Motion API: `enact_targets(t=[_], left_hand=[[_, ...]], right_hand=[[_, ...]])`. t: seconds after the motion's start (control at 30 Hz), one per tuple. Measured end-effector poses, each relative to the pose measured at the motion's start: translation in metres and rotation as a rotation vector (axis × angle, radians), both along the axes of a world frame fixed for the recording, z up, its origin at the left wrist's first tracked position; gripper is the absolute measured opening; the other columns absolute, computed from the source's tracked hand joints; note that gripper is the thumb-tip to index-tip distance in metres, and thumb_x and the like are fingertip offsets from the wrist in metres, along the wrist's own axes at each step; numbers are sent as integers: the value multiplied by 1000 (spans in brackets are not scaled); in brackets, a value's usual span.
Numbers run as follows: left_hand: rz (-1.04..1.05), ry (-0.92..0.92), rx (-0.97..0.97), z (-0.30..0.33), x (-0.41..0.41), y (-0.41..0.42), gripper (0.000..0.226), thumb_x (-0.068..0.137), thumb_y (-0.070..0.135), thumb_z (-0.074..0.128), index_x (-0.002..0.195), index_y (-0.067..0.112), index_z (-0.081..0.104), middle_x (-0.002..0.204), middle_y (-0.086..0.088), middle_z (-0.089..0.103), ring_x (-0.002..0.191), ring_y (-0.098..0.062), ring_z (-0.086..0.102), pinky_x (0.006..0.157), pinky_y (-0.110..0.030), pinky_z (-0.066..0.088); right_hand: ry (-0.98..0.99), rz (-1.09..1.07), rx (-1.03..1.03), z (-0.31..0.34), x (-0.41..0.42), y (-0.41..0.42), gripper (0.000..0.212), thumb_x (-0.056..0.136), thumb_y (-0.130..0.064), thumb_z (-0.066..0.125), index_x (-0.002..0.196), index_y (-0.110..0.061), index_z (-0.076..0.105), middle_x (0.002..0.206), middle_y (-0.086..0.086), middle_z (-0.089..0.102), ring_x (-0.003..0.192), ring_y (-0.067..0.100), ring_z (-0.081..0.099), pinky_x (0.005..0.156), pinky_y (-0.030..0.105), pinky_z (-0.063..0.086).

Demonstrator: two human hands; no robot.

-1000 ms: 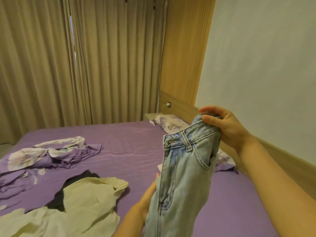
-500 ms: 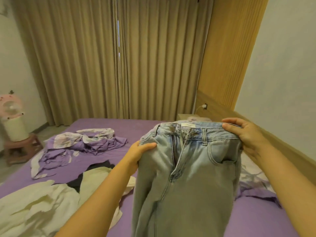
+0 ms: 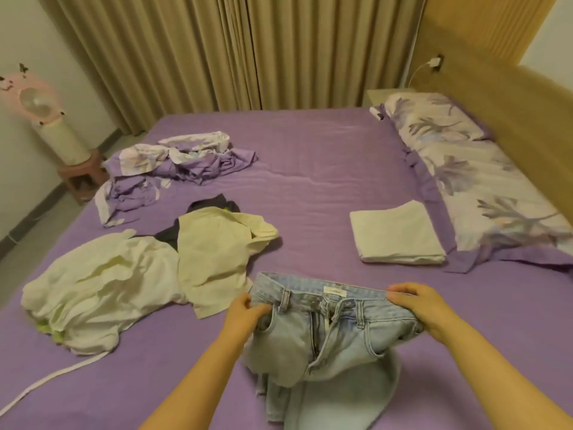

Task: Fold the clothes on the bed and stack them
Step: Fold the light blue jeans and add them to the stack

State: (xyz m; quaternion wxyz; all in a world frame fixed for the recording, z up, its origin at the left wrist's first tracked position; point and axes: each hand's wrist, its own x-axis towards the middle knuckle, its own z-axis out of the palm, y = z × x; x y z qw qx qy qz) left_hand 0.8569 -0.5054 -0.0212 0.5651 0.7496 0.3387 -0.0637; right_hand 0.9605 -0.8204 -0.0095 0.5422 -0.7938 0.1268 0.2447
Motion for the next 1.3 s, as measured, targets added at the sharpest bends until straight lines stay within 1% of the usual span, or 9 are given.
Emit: enact_targets(t=[0.33,0.4,0.53,0.67,0.8,0.97,1.13,1.2,1.3], left_hand=[[-217,74,501,-118,62,19,36,76,42,75,92,15,58,96,-4,63,94,-30,58,77,-47,50],[-406,73,722,-138,79,19,65,75,37,77,128,10,51,132,-16,50,122,-37,46,97,-47,42],[-1057,-118,966,-180,93,2,76,62,16,85,131,15,56,139,-18,50,132,-38,40,104,-60,27],[-1407,-124,942,-213,87,-22,52,99,42,26,148,25,30,157,-5,14,146,-27,4,115,-52,-16],[-1529,-23,976,-246,79,-16,70,90,66,-1,149,28,3,157,-4,-4,144,-27,-13,114,-55,-10],[-1542,153,1036,-260,74,-9,86,75,75,-19,148,28,-19,154,-6,-26,138,-28,-32,112,-59,-14],[-1429,57,1048,-246,73,-29,82,88,69,34,152,22,14,159,-15,2,143,-34,-16,111,-65,-7],[-1326,-163,980,-244,68,-36,65,75,53,69,129,20,57,144,-15,44,143,-38,16,109,-67,8],[-1240,-296,852,-246,68,-51,32,64,33,84,91,27,71,112,-5,61,126,-34,38,108,-67,23]], right_hand=[[-104,-38,-353,-119,24,18,37,88,-9,63,124,-4,56,124,18,57,111,31,53,93,38,40],[-221,84,-610,-142,28,27,40,88,-10,63,127,-3,55,130,20,55,120,37,48,99,39,36],[-423,383,-982,-188,20,52,40,77,-16,74,115,-8,66,133,23,52,127,45,41,98,58,37],[-470,628,-1031,-227,-7,81,59,92,-49,26,117,-16,67,131,17,57,131,36,30,108,61,16],[-324,768,-1050,-265,-30,67,71,93,-64,5,136,-25,47,146,12,41,144,33,7,110,65,9],[-173,782,-1055,-285,-40,30,70,91,-68,7,143,-28,32,148,14,37,138,34,22,98,70,29],[-187,684,-1057,-281,-37,46,62,93,-57,36,140,-17,43,142,22,43,134,43,30,95,72,25],[-243,606,-1055,-278,-42,57,72,74,-44,76,133,-10,52,138,26,46,130,46,38,94,72,29],[-313,535,-991,-271,-49,75,66,61,-30,87,119,-8,65,133,27,51,127,45,43,97,69,35]])
